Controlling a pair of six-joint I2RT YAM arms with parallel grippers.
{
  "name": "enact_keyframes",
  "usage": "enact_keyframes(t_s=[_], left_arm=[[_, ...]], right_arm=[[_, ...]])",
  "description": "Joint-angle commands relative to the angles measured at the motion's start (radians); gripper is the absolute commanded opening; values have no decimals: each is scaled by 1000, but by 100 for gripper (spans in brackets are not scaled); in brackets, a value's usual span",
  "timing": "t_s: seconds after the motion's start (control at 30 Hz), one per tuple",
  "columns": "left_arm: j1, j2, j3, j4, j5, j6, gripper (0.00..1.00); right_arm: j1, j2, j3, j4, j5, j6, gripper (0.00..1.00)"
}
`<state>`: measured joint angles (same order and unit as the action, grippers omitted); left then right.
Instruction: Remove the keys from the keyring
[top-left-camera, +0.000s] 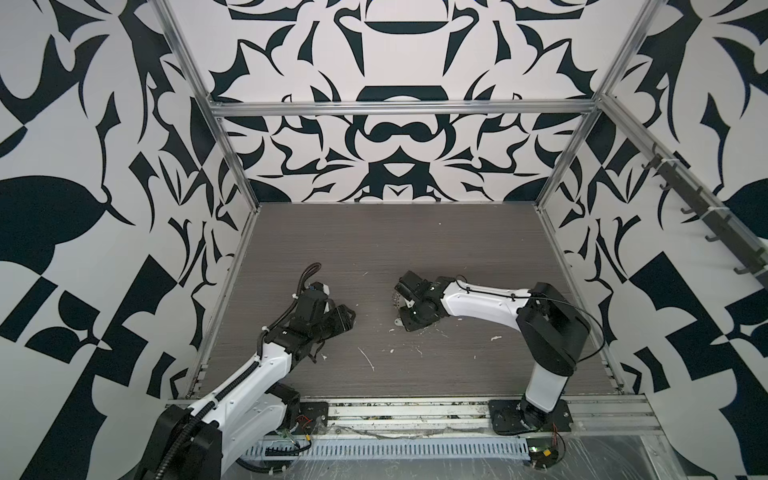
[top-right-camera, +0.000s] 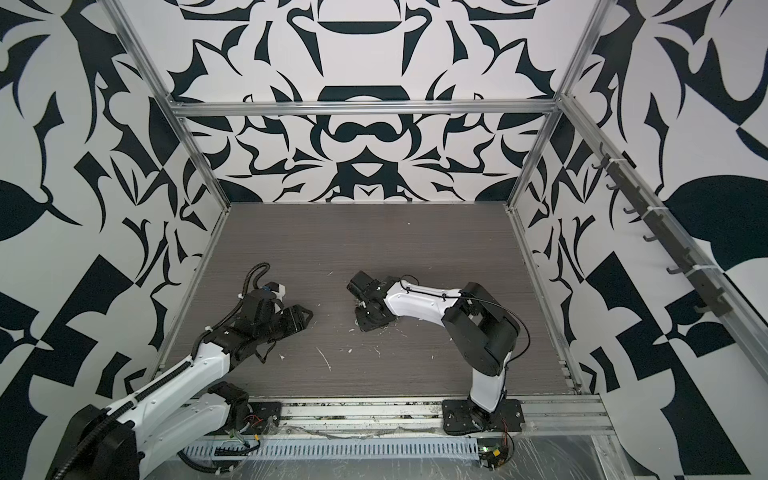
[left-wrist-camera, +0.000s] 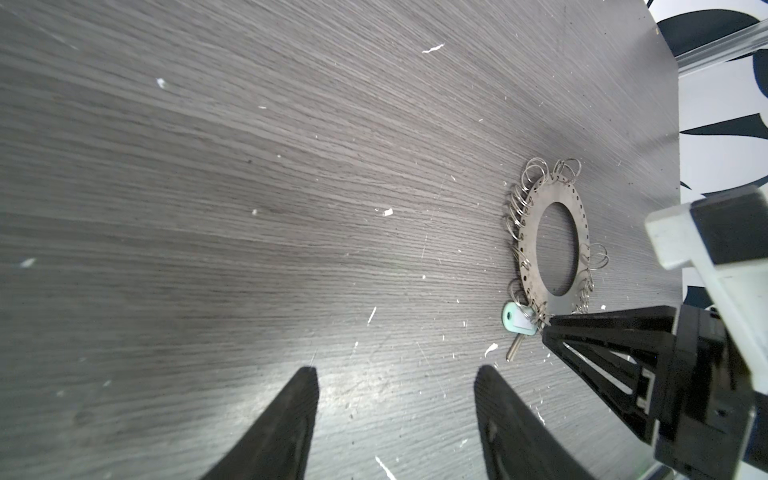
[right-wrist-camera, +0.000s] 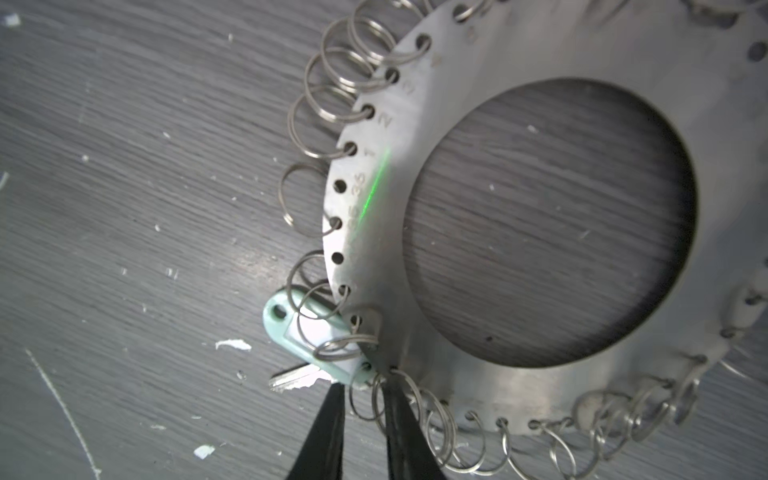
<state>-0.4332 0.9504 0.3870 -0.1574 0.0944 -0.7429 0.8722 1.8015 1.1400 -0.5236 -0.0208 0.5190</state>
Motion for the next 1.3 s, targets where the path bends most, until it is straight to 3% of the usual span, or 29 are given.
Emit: enact_keyframes(t_s=[0.0, 0.53, 0.87, 1.27], left_arm=[[-3, -1, 30, -13, -2, -1, 64], [-3, -4, 33, -22, -4, -1, 64], [-3, -18, 39, -40, -7, -1, 64], [-4, -39, 45, -53, -6, 5, 63]], right_arm=[[7, -24, 4, -14, 22, -9, 23], [25, 16, 35, -49, 60, -52, 19], [28, 11, 62, -85, 97, -89, 0], [27, -86, 4, -106, 47, -191, 0]])
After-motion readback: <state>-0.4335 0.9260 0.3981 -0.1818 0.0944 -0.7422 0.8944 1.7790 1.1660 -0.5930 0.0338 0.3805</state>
